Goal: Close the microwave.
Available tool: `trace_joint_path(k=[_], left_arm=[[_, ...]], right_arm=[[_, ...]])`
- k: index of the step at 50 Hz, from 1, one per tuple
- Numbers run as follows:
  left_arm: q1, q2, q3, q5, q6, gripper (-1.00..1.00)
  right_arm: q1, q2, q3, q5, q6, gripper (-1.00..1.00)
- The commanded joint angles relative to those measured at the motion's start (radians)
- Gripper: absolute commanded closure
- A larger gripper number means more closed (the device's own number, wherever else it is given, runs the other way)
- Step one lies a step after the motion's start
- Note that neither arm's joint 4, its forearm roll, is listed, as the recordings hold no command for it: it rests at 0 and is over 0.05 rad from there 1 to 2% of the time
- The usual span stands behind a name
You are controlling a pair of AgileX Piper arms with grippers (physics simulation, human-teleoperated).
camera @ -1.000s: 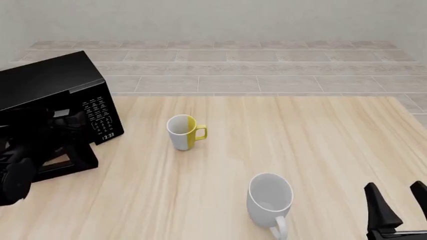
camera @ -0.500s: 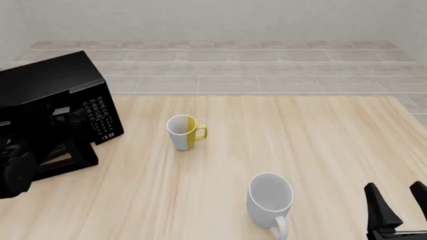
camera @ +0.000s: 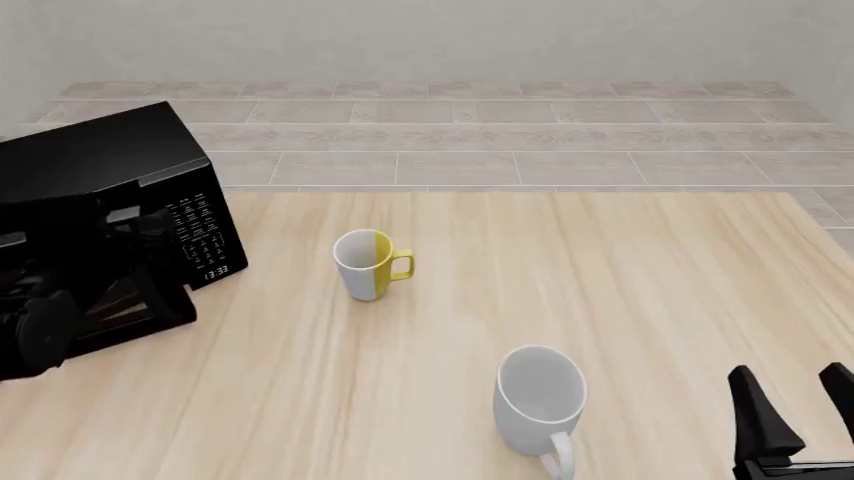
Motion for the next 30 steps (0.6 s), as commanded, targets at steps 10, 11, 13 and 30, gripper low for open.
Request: trace_joint_path(k=[10,11,13,30], left_arm=[[0.004,0.092,-0.079,-0.007,0.008,-1.00],[0.007,0.096,-0.079,-0.012,0.011,-1.00],[0.006,0.099,-0.080,-0.013,0.009,-1.00],[0.014,0.115,-0.102,-0.002,0.017,-1.00]], right_arm=[[0.000,0.000,0.000,0.001,0.003,-1.00],[-0.001,0.000,0.000,0.002,0.003,-1.00],[0.000,0.000,0.000,0.002,0.003,-1.00],[-0.003,0.000,0.000,0.001,0.004,-1.00]])
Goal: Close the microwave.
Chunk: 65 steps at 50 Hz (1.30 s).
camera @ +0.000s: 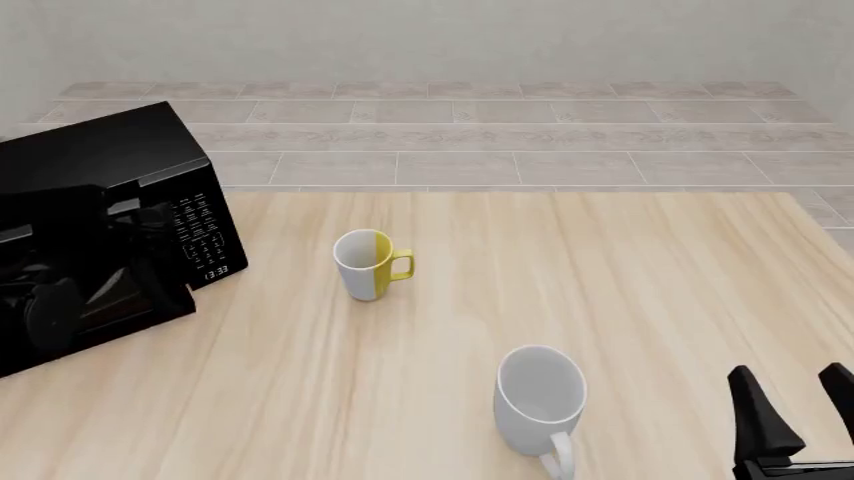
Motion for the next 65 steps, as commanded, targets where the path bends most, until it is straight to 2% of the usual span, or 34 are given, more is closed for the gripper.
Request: trace_joint_path(k=[1,41,65], left_arm=[[-0.004,0.056,-0.050,0.002,0.019,-1.00],[0.024,0.103,-0.075,-0.007,0.024,-1.00],[0.043,0.171,-0.130,0.002,0.014,-1.00]], right_arm=[[-0.002,0.000,0.000,0.000,0.001,-1.00],[0.001,0.000,0.000,-0.004,0.001,-1.00],[0.010,0.000,0.000,-0.009,0.001,-1.00]])
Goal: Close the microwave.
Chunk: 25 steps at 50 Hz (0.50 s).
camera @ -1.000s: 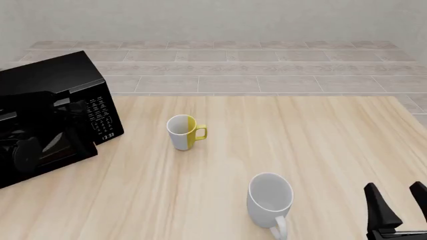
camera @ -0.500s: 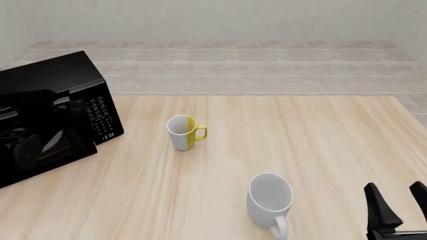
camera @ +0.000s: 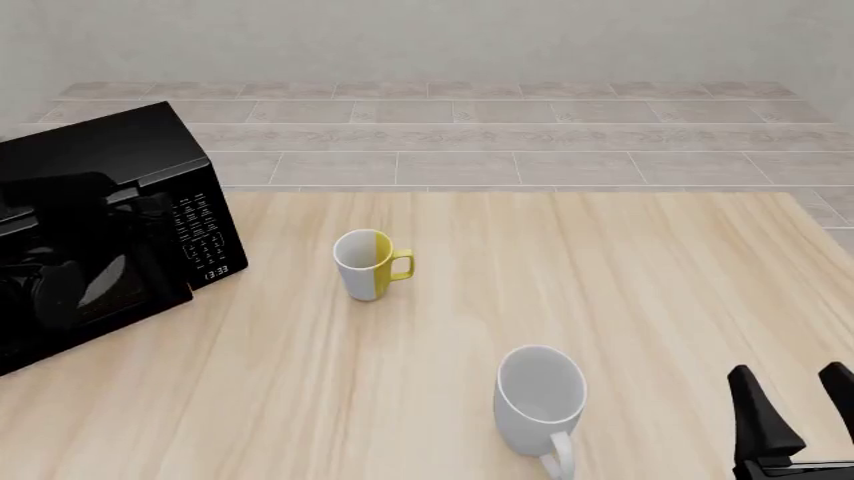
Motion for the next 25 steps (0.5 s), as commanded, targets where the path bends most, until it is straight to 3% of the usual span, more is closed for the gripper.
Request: trace_joint_path(k=[1,17,25], left_arm=[[0.012,0.093,-0.051,0.002,0.023,-1.00],[0.019,0.126,-0.091,0.024,0.023,-1.00],[0.014,0.157,-0.120,0.038,-0.017,-1.00]], right_arm=[[0.005,0.000,0.000,-0.003,0.002,-1.00],[0.003,0.000,0.000,0.003,0.005,-1.00],[0.002,0.000,0.000,0.007,0.007,-1.00]])
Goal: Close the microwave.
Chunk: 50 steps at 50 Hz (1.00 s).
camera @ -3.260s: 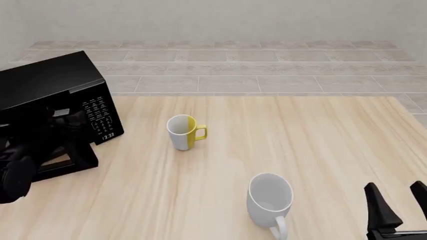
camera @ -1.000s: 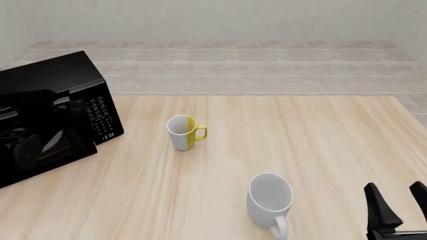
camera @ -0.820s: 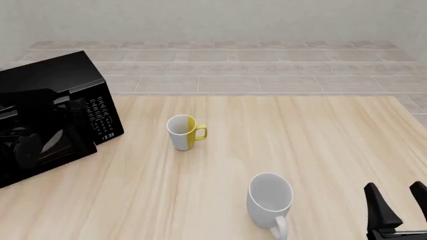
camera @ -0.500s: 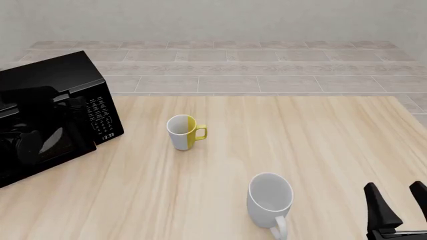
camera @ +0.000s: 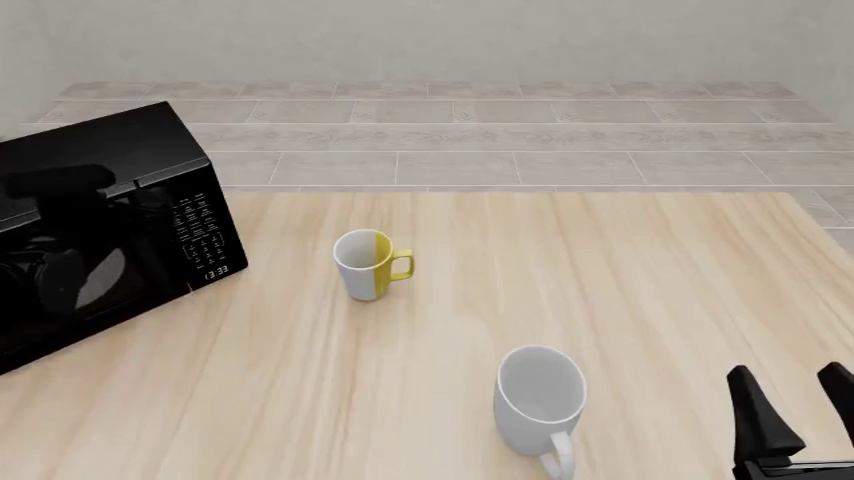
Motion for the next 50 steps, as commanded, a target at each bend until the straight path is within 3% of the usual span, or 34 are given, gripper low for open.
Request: trace_joint_path(k=[1,3,4,5,23,26,28,37,50], left_arm=[[0.004,0.108,-0.064,0.018,0.000,-1.00],[0.008,0.111,-0.067,0.019,-0.002,-1.00],[-0.017,0.121,-0.071,0.026,-0.047,-1.00],[-0.017,0.124,-0.076,0.028,-0.049,-1.00],[-0.004,0.124,-0.075,0.019,-0.019,-1.00],[0.005,0.091,-0.050,0.005,0.005,-1.00],[0.009,0.043,-0.010,-0.017,0.063,-1.00],[-0.027,-0.146,0.122,-0.031,0.082,-1.00],[-0.086,-0.380,0.201,0.052,0.103,-1.00]], right_arm=[[-0.001,0.000,0.000,0.004,0.002,-1.00],[-0.002,0.000,0.000,0.005,0.002,-1.00],[-0.002,0.000,0.000,0.005,0.002,-1.00],[-0.003,0.000,0.000,0.005,0.002,-1.00],[-0.004,0.000,0.000,0.011,0.003,-1.00],[-0.002,0.000,0.000,0.014,0.004,-1.00],[0.000,0.000,0.000,0.014,0.003,-1.00],[0.004,0.000,0.000,0.014,-0.001,-1.00],[0.013,0.000,0.000,0.007,-0.003,-1.00]])
